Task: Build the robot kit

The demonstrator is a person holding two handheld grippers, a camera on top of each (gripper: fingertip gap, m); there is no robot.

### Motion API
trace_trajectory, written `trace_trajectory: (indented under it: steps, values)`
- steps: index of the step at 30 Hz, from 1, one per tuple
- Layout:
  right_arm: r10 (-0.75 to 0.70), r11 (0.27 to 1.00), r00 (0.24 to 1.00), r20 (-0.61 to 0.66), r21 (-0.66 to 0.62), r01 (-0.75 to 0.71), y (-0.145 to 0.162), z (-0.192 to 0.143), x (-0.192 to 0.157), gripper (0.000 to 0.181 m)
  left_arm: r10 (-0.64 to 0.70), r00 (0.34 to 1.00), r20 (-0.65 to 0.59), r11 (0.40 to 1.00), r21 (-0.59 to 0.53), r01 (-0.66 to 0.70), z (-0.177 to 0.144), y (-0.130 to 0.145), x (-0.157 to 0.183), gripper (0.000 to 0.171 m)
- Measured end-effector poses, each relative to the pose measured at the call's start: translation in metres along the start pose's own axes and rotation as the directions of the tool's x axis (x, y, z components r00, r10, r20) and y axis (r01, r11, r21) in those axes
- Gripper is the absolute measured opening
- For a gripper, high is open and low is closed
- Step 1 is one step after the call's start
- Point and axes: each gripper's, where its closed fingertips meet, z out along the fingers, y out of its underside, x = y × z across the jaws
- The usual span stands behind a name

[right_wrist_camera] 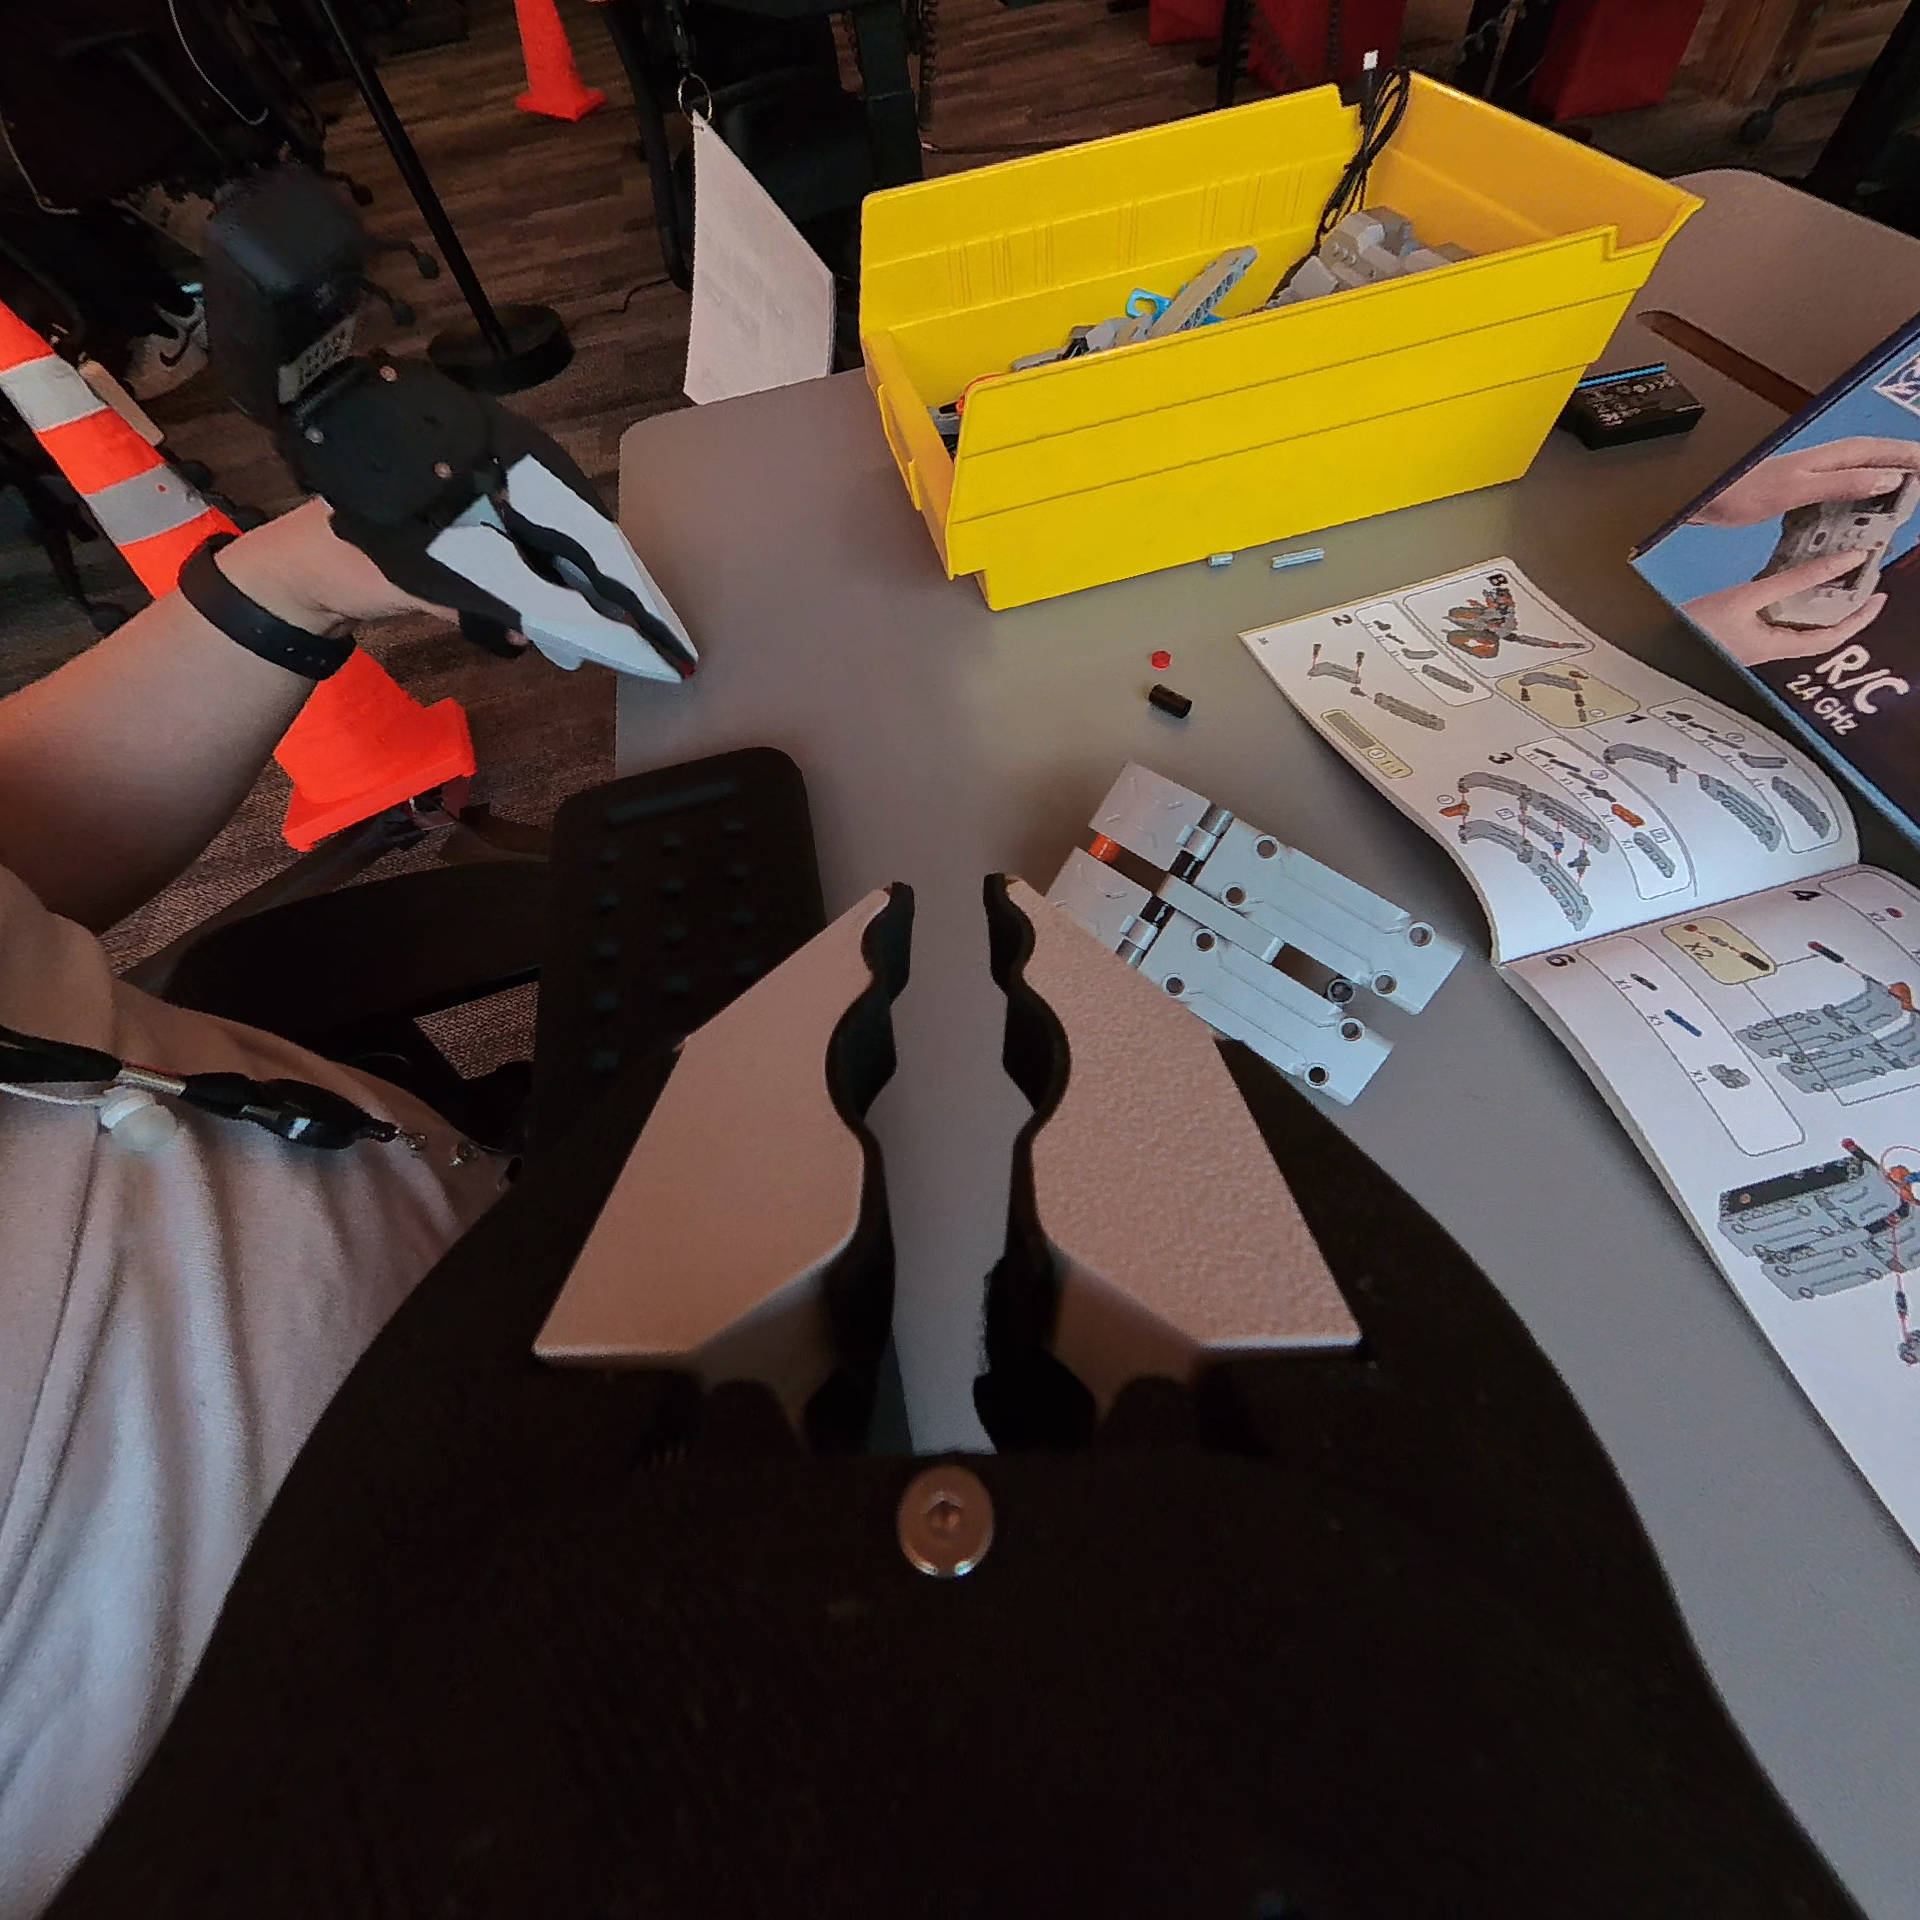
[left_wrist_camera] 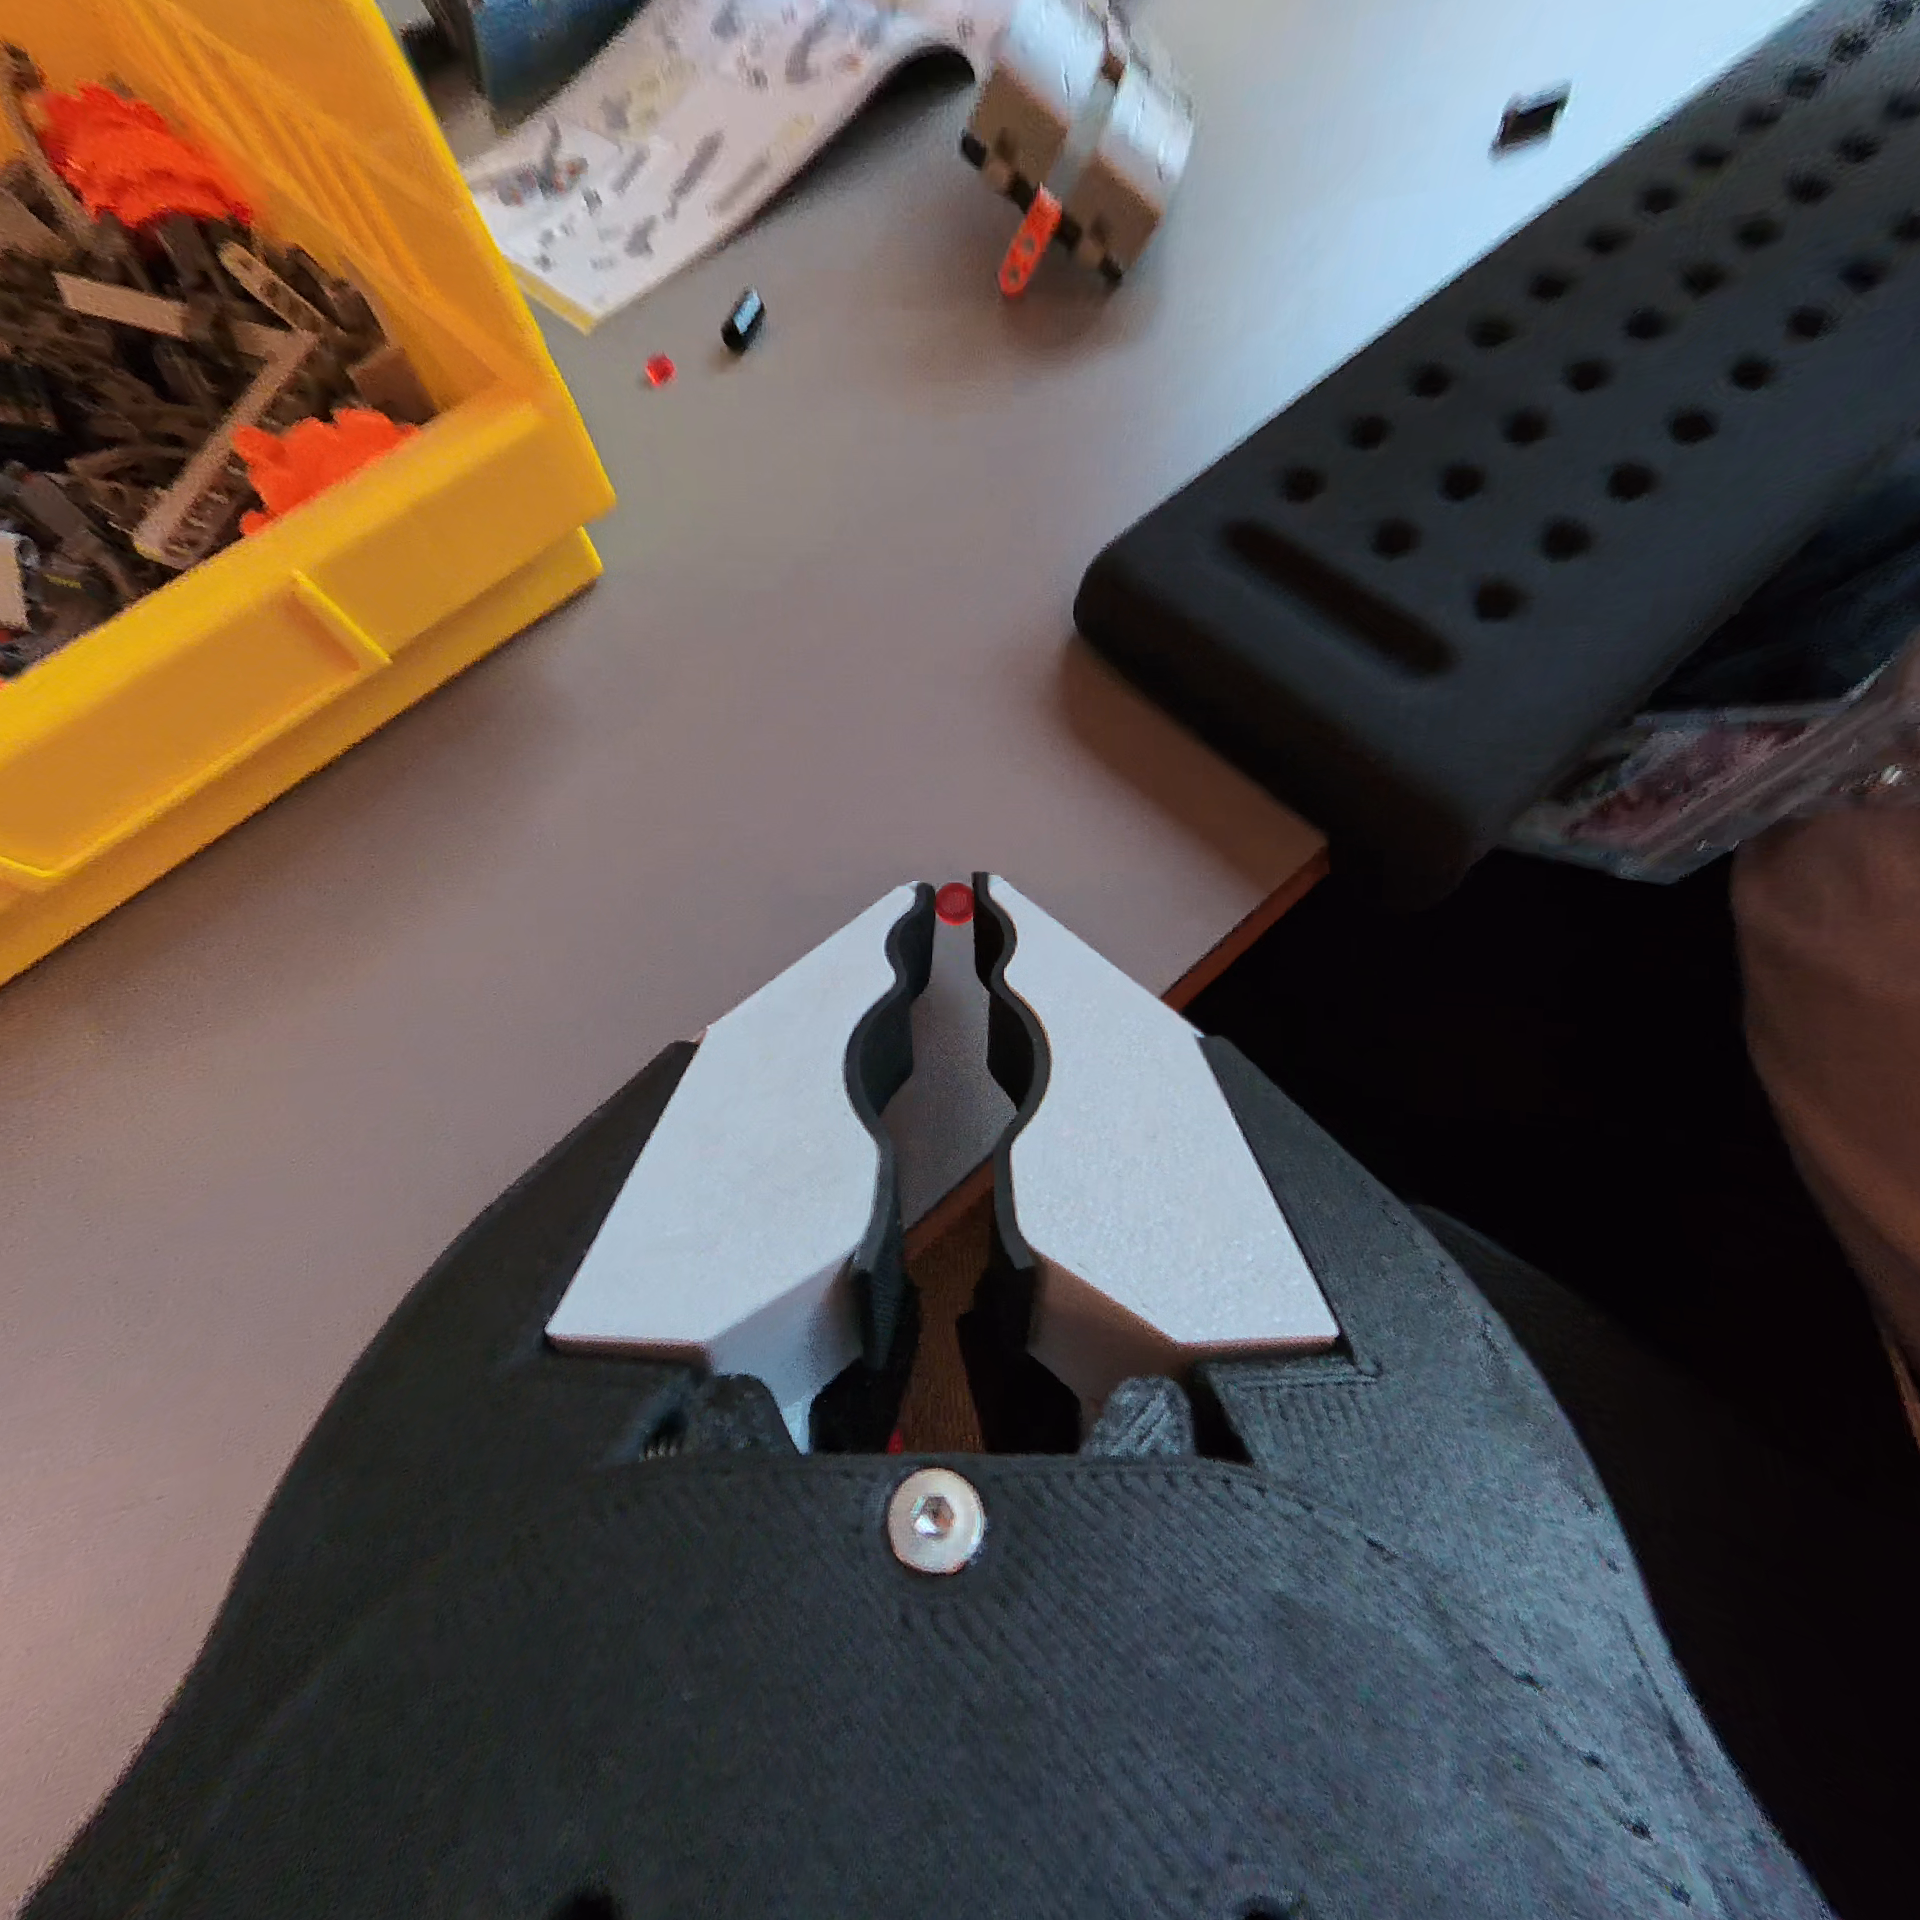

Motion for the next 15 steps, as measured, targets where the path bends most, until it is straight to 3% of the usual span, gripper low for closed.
trace_trajectory:
  steps: [9, 15]
  values:
    - [0.039, 0.999, 0.997, 0.071, -0.017, -0.038, -0.007, 0.038, -0.003, 0.014, -0.047, 0.998, -0.029, 0.973, 0.224, 0.052, -0.001, -0.069, -0.009, 0.005]
    - [0.044, 0.998, 0.993, 0.11, -0.051, -0.039, -0.016, 0.07, -0.018, 0.015, 0.029, 0.999, -0.042, 0.957, 0.29, -0.016, 0.01, -0.116, 0.006, 0.005]
